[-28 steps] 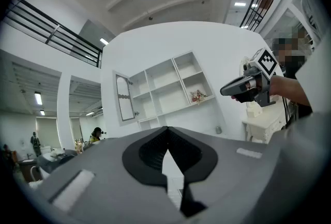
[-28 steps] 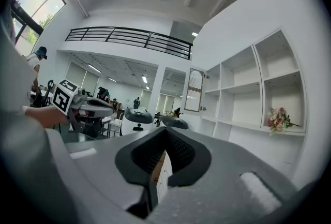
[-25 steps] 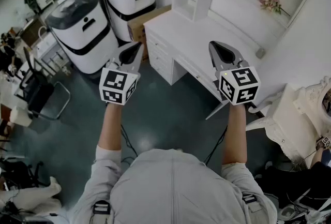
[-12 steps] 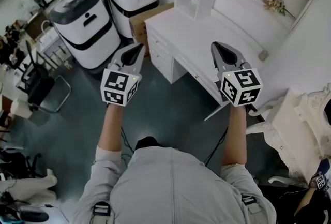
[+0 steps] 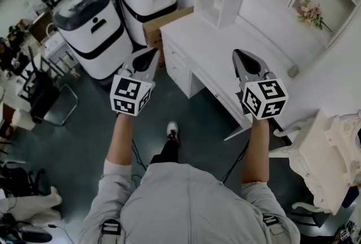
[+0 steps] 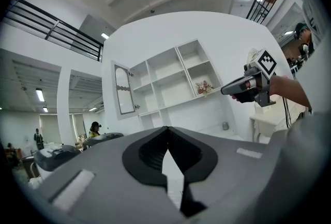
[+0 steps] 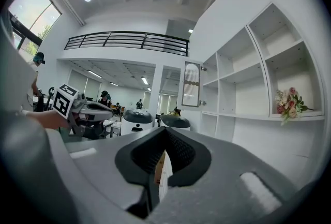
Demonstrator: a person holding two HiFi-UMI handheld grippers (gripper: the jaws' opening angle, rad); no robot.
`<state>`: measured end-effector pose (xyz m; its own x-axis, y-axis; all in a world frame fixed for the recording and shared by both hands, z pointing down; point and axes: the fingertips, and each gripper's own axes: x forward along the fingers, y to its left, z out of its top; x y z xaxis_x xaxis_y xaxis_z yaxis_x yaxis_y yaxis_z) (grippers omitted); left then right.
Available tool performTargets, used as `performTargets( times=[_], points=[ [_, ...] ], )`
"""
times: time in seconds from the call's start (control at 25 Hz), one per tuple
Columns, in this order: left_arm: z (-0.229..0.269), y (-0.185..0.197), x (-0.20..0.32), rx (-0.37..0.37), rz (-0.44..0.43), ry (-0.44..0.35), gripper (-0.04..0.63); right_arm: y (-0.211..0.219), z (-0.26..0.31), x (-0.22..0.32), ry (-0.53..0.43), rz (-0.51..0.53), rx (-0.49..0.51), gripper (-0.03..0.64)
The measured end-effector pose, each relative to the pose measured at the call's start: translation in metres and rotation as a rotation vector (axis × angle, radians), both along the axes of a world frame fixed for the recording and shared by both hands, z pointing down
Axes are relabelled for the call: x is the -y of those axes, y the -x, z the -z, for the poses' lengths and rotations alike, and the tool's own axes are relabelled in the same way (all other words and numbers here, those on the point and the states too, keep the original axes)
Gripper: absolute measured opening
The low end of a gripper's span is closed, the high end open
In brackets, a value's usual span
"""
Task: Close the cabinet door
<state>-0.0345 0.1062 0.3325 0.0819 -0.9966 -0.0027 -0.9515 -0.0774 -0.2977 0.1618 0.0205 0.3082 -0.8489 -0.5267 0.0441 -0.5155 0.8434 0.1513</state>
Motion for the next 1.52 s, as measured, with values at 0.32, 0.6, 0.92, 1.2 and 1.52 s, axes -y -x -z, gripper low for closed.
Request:
performTargets(
  times=[0.32, 0.6, 0.92, 1.2, 1.52],
  points=[
    [0.017, 0.071, 0.125, 0.01, -0.049, -0.036, 0.017, 0.061, 0.012, 0.104, -0.03, -0.054, 0.004, 0.002],
    [0.027, 0.145, 0.214, 0.012, -0.07, -0.023, 0.018, 0.119, 0.028, 0.186, -0.013, -0.106, 0.021, 0.002],
    [0.027, 0.204, 0.275, 0.002, -0.081, -0.016, 0.018, 0.172, 0.032, 0.247, -0.001, -0.129, 0.035, 0.002],
    [0.028, 0.243, 0.311, -0.059, -0.07, -0.025, 0.018, 0.203, 0.033, 0.275, -0.002, -0.136, 0.037, 0.002],
    [0.03, 0.271, 0.366, -0.13, -0.069, -0.025, 0.055, 0.221, 0.037, 0.313, -0.019, -0.143, 0.018, 0.002]
  ],
)
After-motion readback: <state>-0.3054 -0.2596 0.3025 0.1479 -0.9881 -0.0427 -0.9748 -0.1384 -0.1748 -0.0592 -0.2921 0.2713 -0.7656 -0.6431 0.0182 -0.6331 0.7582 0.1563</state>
